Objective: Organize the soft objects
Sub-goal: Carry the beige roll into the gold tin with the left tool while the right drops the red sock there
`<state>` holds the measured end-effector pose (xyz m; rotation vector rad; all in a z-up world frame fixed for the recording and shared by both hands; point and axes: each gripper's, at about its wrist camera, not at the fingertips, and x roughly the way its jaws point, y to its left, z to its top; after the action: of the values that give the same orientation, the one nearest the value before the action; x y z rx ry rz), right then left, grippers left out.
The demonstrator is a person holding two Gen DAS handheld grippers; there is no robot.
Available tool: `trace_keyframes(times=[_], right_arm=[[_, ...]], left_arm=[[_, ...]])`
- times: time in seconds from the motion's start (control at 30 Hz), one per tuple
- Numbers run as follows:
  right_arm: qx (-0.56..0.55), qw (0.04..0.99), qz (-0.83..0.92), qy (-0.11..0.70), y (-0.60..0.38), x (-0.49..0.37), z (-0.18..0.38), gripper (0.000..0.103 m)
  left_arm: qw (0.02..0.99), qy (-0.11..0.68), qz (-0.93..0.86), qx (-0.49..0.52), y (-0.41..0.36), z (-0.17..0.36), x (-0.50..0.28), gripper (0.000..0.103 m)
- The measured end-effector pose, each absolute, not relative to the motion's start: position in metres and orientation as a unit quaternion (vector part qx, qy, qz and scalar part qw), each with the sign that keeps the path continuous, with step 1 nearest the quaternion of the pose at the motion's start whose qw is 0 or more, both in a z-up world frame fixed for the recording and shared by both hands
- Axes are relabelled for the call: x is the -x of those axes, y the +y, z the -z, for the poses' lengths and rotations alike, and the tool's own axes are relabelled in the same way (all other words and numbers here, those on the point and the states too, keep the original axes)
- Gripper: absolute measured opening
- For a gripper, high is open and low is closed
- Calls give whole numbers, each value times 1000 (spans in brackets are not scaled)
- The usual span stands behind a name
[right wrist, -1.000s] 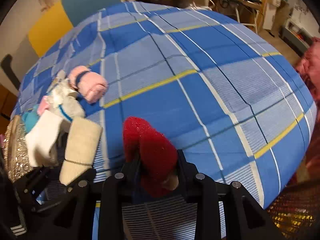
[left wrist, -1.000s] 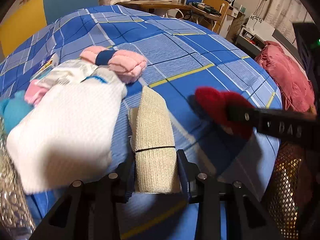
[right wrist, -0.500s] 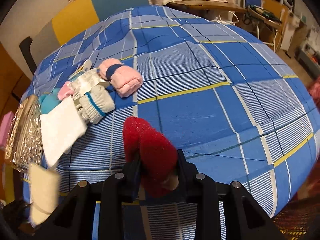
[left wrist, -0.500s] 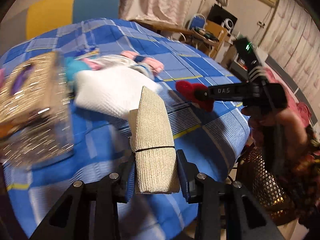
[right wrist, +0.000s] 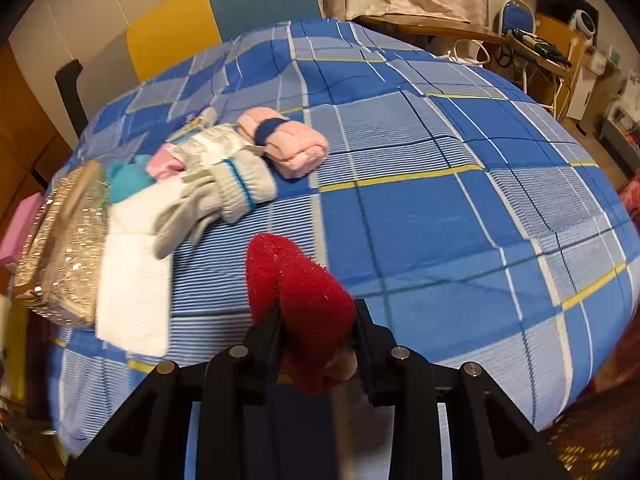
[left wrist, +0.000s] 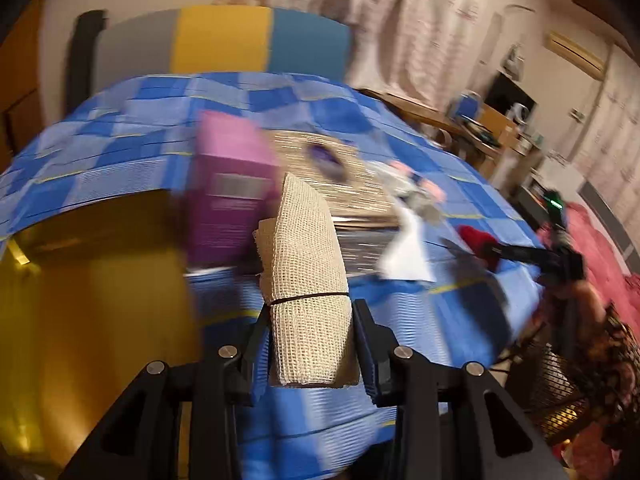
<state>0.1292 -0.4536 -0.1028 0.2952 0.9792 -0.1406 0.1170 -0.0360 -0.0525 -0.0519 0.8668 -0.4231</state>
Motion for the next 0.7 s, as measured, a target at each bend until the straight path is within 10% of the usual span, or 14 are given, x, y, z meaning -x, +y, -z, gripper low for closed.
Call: trace_keyframes(times=[0.7], right_arm=[[-174, 897, -84, 398, -292, -79, 16, 32]], left_arm=[[857, 514, -17, 37, 170, 114, -215, 38]])
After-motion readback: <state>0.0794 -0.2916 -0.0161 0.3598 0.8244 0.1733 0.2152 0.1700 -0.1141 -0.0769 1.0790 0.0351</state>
